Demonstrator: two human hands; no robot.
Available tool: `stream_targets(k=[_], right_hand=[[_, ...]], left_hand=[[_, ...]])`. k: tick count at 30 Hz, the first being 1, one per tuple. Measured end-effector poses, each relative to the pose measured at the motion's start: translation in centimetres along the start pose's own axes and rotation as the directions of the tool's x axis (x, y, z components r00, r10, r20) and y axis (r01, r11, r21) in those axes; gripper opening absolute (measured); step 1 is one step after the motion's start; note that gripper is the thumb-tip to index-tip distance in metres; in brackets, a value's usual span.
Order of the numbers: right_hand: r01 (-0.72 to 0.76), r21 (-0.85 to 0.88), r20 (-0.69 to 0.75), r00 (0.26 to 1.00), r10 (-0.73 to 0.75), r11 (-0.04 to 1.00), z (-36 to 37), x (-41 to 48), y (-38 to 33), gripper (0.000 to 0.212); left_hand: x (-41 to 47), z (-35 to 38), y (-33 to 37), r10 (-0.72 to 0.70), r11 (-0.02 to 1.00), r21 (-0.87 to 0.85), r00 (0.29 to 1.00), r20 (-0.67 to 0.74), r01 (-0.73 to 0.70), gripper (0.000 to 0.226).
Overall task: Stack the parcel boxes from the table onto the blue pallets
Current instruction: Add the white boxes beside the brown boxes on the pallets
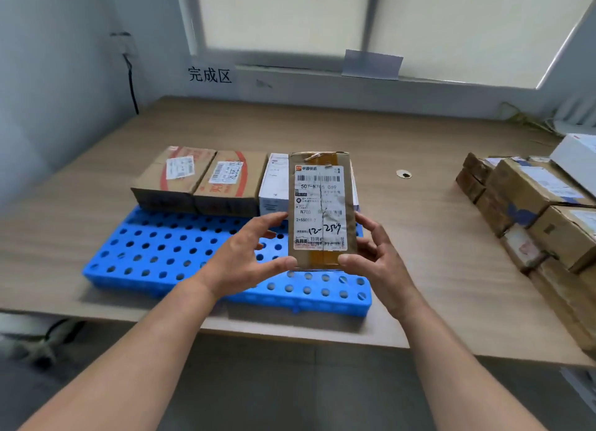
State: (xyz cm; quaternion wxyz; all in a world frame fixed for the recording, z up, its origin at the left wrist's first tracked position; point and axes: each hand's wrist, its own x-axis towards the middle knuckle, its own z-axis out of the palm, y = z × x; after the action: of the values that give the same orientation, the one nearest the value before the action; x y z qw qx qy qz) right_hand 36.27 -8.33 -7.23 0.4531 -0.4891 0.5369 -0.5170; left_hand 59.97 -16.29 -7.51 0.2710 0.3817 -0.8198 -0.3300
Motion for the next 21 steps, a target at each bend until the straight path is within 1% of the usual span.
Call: stream_targets(k=[3,7,10,13,17,21], right_hand=[[-0.005,-0.012,0.033,0.999,0.006,1.000,3.9,1.2,0.1,0.073],[-0.015,-0.040,0.059,0.998,0.017,0.999,8.7,2.7,0.2,0.069],[-0.032,-0.059,0.077,0.996,0.037,0.998,12.2,3.7,0.6,0.070],[-0.057,-0.063,0.105,0.992,0.063,0.996,15.5,4.8,1.6,0.068],[-0.125,-0.072,0.145,0.980,0.134,0.990,19.8,6.1,2.6,0.072],[-0.173,-0.072,0.185,0.965,0.184,0.982,23.8,7.5,3.8,0.066]], left_hand=[[-1.6,-2.9,-2.9,-0.028,1.000,0.011,0.999,-0.020,0.028,0.081],[-3.3,-6.3,-6.2,-0.046,0.998,0.032,0.998,-0.035,0.047,0.083],[-4.7,-8.5,-8.5,-0.077,0.996,0.037,0.996,-0.047,0.079,0.082],[-6.3,-10.8,-10.6,-0.135,0.988,0.063,0.988,-0.074,0.140,0.083],[-8.7,-13.4,-13.4,-0.217,0.971,0.066,0.964,-0.152,0.229,0.085],[-11.0,-15.5,-15.8,-0.301,0.942,0.088,0.932,-0.200,0.323,0.088]])
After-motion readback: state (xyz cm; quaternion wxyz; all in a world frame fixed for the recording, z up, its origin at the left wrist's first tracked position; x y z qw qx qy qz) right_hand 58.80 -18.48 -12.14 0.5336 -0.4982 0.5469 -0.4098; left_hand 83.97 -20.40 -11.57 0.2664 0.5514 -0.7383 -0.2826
